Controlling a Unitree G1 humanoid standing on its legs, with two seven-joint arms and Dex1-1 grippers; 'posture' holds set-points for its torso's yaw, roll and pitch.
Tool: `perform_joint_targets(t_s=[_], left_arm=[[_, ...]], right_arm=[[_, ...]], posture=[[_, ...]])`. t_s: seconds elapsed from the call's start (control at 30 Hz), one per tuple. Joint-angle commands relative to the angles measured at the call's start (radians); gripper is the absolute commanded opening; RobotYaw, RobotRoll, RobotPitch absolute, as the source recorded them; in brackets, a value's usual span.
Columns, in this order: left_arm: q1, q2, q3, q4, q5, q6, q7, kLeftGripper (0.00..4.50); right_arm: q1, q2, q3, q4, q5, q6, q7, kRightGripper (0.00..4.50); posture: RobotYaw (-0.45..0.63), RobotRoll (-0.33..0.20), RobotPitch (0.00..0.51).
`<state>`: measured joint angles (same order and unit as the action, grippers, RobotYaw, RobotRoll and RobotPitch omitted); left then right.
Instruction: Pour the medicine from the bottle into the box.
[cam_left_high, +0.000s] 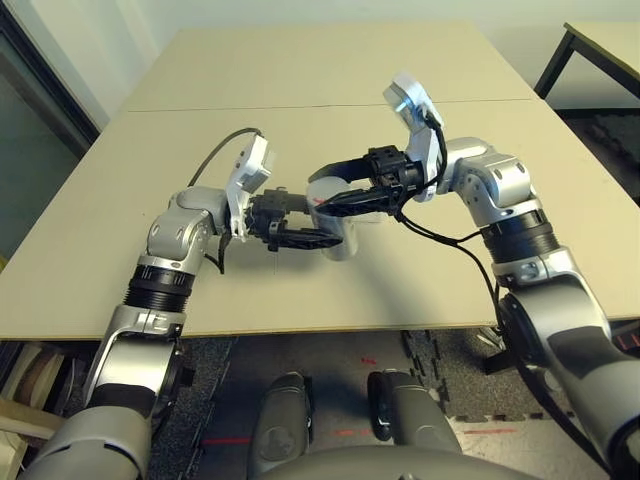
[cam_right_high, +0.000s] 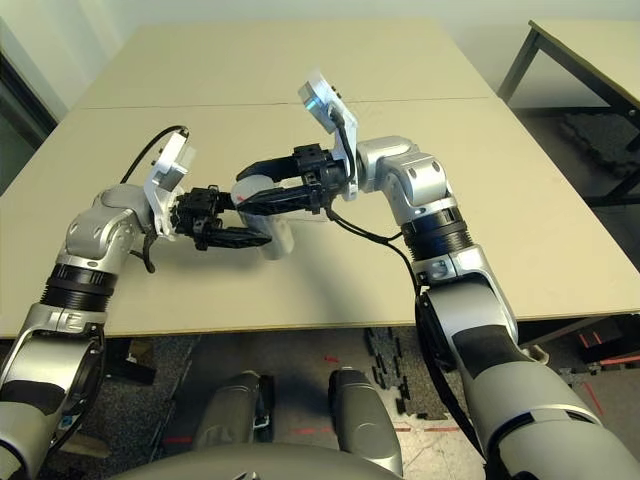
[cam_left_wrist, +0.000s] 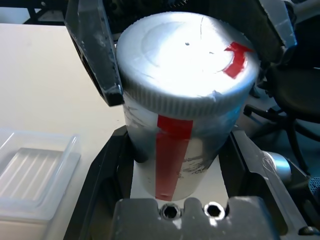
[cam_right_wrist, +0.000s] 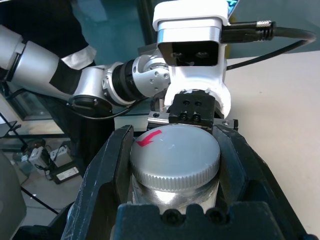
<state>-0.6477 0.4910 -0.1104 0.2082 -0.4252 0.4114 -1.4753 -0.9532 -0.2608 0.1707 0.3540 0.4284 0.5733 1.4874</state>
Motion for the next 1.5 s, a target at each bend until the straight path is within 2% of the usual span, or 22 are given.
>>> perform_joint_targets(t_s=[0.03, 0.33, 0.37, 0.57, 1.5], left_arm=[[-0.005, -0.014, -0.027, -0.021, -0.013, 0.008, -0.005, 2.68], [-0.005, -0.006, -0.014, 0.000, -0.011, -0.002, 0.002, 2.68], [-0.004, -0.005, -0.013, 0.003, -0.011, -0.003, 0.003, 2.68], [-0.001, -0.001, -0.010, 0.018, -0.004, -0.014, 0.009, 2.67], [-0.004, 0.000, -0.013, 0.087, 0.014, -0.071, 0.054, 2.67]], right_arm=[[-0.015, 0.044, 0.044, -0.038, 0.033, -0.018, 0.055, 2.68], [-0.013, 0.018, 0.042, -0.005, -0.005, -0.050, 0.026, 2.68], [-0.013, 0.014, 0.040, 0.001, -0.009, -0.056, 0.024, 2.82], [-0.026, -0.017, 0.024, 0.034, -0.024, -0.076, 0.014, 4.50], [-0.053, -0.078, 0.001, 0.134, -0.095, -0.173, -0.069, 4.50]], posture=[[-0.02, 0.000, 0.081], [-0.03, 0.000, 0.074], [-0.03, 0.000, 0.074], [-0.04, 0.000, 0.075], [-0.06, 0.000, 0.069]])
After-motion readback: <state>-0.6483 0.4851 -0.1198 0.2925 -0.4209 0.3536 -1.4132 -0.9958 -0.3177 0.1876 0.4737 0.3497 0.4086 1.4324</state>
